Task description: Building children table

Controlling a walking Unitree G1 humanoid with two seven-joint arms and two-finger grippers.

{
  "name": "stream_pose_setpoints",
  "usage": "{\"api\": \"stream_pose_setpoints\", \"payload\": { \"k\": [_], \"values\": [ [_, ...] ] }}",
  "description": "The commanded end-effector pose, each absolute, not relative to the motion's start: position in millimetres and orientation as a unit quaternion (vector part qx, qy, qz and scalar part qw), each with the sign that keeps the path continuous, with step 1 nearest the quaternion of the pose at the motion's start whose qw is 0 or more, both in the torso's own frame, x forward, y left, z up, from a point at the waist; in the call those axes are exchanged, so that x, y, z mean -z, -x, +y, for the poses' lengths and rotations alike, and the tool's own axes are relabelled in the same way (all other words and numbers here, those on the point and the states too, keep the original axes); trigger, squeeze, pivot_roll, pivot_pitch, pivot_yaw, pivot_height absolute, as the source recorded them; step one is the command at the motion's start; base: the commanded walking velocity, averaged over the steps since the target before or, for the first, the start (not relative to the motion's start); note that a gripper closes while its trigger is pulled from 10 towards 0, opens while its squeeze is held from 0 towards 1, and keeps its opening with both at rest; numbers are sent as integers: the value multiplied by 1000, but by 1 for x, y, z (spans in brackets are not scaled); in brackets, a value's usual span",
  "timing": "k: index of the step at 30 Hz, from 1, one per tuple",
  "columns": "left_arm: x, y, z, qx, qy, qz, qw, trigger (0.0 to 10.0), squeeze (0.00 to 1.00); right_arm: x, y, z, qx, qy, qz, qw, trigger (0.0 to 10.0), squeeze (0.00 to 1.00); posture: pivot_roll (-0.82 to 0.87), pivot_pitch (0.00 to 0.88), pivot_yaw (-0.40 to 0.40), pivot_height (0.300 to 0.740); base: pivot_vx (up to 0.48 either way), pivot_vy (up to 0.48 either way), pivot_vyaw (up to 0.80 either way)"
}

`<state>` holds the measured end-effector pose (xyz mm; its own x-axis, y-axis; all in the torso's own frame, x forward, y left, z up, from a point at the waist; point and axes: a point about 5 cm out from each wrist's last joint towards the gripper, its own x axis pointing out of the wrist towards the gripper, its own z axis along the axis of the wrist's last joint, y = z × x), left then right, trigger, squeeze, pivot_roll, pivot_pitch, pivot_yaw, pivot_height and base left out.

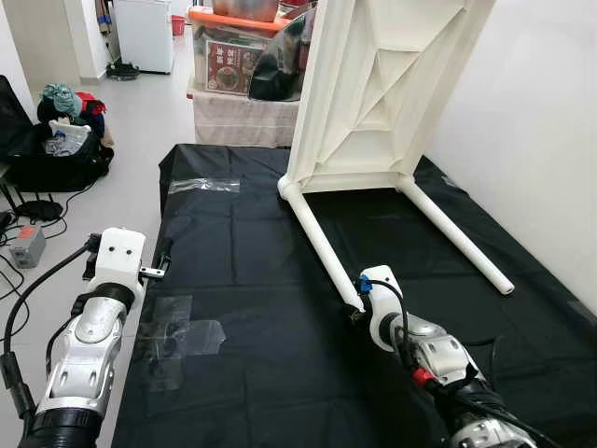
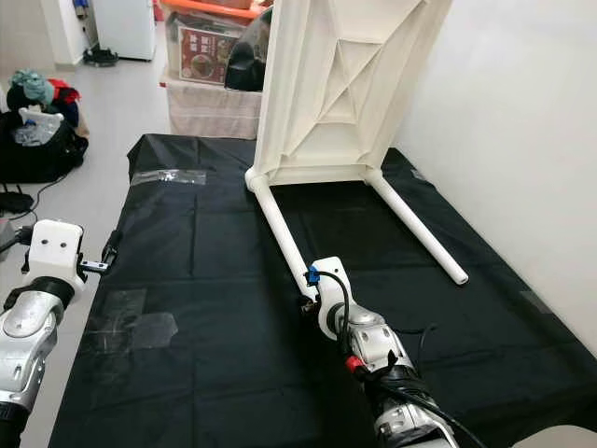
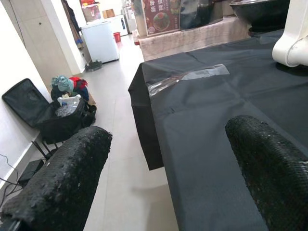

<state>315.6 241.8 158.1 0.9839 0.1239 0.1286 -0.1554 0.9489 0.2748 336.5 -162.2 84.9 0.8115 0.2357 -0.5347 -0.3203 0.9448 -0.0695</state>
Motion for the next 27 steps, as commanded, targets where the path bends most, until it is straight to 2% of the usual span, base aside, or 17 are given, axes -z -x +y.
{"api": "stream_pose_setpoints", "payload": {
  "k": [1, 3, 5, 8, 11, 12, 13, 17, 18, 21, 24, 27],
  "values": [
    [-151, -314, 238, -66, -148, -42, 986, 10000, 0, -70, -325, -172, -152, 102, 303, 935, 0, 0, 97, 0, -144, 740, 0, 0, 0],
    [-149, -313, 238, -65, -149, -39, 986, 10000, 0, -64, -307, -179, -205, 136, 309, 919, 0, 0, 89, 0, -142, 740, 0, 0, 0],
    [-147, -313, 237, -62, -149, -36, 986, 10000, 0, -57, -278, -191, -282, 178, 319, 887, 0, 0, 75, 0, -138, 740, 0, 0, 0],
    [-147, -313, 237, -62, -149, -36, 986, 10000, 0, -57, -278, -191, -282, 178, 319, 887, 0, 0, 75, 0, -138, 740, 0, 0, 0],
    [-144, -314, 236, -59, -150, -31, 987, 10000, 0, -47, -248, -210, -343, 216, 343, 847, 0, 0, 64, 0, -130, 740, 0, 0, 0],
    [-144, -314, 236, -59, -150, -31, 987, 10000, 0, -47, -248, -210, -343, 216, 343, 847, 0, 0, 64, 0, -130, 740, 0, 0, 0],
    [-144, -315, 235, -54, -151, -30, 987, 10000, 0, -41, -229, -230, -382, 256, 362, 811, 0, 0, 60, 0, -124, 740, 0, 0, 0],
    [-144, -316, 236, -53, -152, -29, 987, 10000, 0, -39, -224, -243, -392, 269, 373, 797, 0, 0, 61, 0, -123, 740, 0, 0, 0],
    [-143, -316, 237, -53, -153, -28, 986, 10000, 0, -39, -224, -257, -383, 282, 385, 791, 0, 0, 69, 0, -126, 740, 0, 0, 0],
    [-143, -316, 238, -53, -154, -27, 986, 10000, 0, -38, -224, -262, -377, 292, 390, 788, 0, 0, 69, 0, -126, 740, 0, 0, 0],
    [-142, -315, 238, -54, -157, -25, 986, 10000, 0, -41, -234, -282, -334, 337, 397, 786, 0, 0, 75, 0, -129, 740, 0, 0, 0],
    [-141, -315, 238, -54, -158, -24, 986, 10000, 0, -44, -239, -289, -320, 366, 392, 781, 0, 0, 82, 0, -130, 740, 0, 0, 0]
  ]
}}
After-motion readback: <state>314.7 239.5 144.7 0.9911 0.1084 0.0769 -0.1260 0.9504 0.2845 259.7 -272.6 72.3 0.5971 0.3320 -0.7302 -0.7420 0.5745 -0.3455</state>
